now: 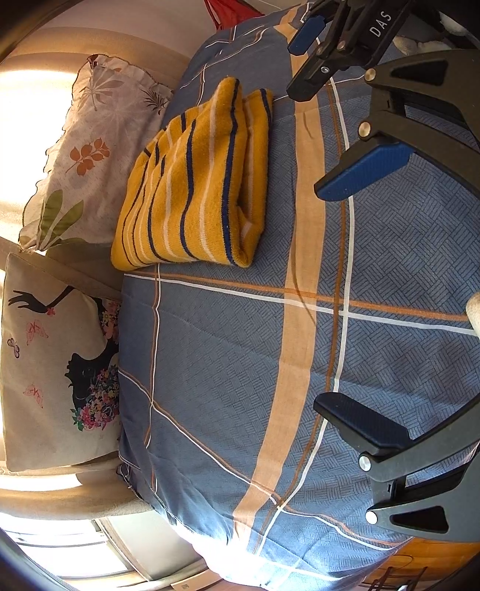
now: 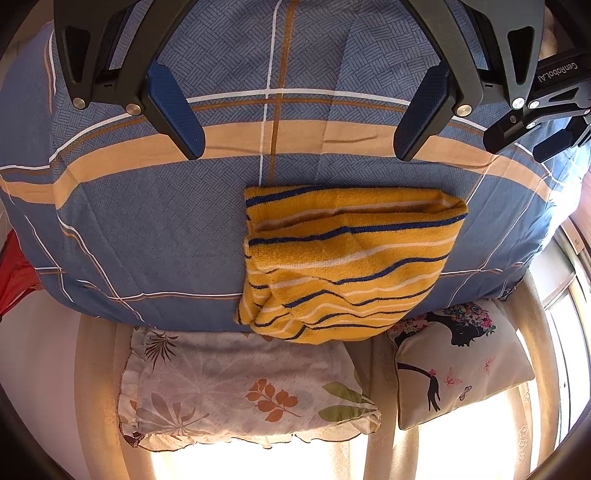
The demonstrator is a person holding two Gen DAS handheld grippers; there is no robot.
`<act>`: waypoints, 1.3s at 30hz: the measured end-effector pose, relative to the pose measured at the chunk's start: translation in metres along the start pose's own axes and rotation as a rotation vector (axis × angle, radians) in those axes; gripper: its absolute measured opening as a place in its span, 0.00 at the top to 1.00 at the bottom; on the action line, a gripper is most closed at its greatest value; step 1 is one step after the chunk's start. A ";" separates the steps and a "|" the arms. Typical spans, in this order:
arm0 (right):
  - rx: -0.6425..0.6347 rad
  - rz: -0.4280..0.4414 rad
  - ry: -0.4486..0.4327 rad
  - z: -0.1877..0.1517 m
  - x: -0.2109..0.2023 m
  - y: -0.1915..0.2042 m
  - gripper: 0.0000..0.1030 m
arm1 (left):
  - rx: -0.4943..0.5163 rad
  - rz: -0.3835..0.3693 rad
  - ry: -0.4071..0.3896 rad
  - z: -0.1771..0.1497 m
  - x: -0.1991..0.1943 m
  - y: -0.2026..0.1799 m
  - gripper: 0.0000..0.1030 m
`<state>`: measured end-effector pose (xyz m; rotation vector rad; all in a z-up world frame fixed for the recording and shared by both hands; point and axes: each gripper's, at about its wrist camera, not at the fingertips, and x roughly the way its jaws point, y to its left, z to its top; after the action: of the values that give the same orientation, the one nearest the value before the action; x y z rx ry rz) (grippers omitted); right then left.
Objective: Fold small clothes
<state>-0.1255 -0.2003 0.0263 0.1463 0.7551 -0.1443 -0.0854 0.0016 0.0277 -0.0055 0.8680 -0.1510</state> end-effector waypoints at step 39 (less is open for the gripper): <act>-0.018 0.005 -0.004 0.003 0.000 0.009 0.00 | 0.000 0.002 0.010 0.001 0.002 -0.001 0.00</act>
<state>-0.1225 -0.1917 0.0292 0.1305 0.7523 -0.1328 -0.0838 0.0002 0.0272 -0.0039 0.8777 -0.1491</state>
